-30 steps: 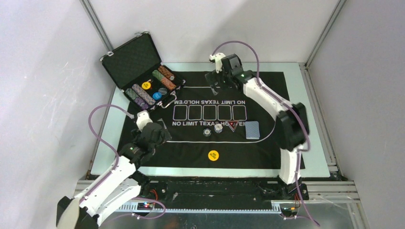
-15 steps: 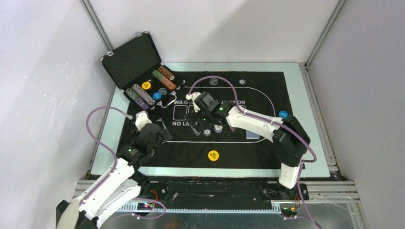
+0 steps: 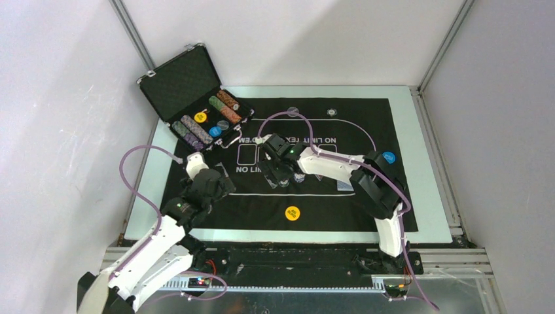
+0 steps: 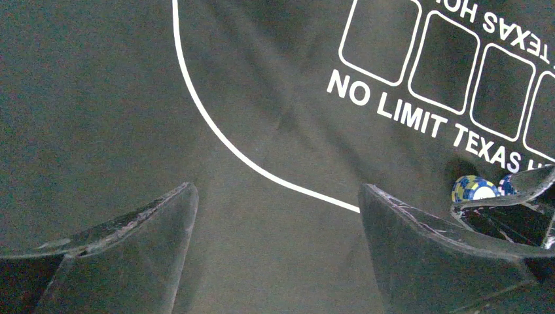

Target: Distribute texas hold em gaming equipment

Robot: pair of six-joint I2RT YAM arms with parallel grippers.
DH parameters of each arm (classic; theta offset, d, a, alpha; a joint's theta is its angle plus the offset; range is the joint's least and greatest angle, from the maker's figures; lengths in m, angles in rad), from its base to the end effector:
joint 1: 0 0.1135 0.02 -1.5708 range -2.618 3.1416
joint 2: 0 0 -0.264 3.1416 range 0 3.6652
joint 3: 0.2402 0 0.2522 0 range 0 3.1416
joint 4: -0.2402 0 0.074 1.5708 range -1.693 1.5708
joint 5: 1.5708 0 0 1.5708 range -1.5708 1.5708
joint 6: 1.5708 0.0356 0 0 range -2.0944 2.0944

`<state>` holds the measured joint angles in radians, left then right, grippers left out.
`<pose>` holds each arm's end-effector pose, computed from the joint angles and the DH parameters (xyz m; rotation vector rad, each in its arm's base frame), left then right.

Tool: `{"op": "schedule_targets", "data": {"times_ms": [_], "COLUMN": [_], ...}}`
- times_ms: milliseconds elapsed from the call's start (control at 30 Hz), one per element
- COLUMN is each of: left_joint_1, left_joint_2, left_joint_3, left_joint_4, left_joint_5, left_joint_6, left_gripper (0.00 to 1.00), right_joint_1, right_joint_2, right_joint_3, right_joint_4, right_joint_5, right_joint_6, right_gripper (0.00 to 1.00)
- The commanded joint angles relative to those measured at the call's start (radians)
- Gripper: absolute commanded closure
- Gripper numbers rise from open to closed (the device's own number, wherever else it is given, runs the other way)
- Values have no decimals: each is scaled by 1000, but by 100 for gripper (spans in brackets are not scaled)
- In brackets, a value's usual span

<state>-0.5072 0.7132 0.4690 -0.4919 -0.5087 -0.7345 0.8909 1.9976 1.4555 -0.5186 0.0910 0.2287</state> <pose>0.1399 -0.0579 0.2147 -0.4980 2.1421 -0.1015 0.2688 0.3273 0.1833 -0.8316 2.5161 0.2646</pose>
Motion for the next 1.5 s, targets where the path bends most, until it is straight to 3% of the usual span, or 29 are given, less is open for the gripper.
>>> {"op": "schedule_targets", "data": {"times_ms": [0,200,533,1000,1300,1467], "left_joint_1": [6,6,6,6,6,6], "left_joint_2": [0,-1,-1,-3,-3,-1], "left_joint_3": [-9,-9,-9,-9,-9,-9], "left_joint_4": [7,8,6,5,6,7], "left_joint_5": [-5,-7,-8,-8,-8,-6], "left_joint_6": [-13,-13,-11,-11,-11,-11], "left_gripper": [0,0,0,0,0,0], "right_joint_1": [5,4,0,-4,-3,-4], "right_joint_2": [29,55,73,46,-9,-27], "right_joint_3": [55,63,55,42,52,60], "right_joint_4": [-14,-28,-36,-36,-31,-38], "right_joint_5": [38,65,55,31,28,47], "right_joint_6": [-6,-5,13,29,22,24], "right_gripper": [26,28,40,69,79,80]}}
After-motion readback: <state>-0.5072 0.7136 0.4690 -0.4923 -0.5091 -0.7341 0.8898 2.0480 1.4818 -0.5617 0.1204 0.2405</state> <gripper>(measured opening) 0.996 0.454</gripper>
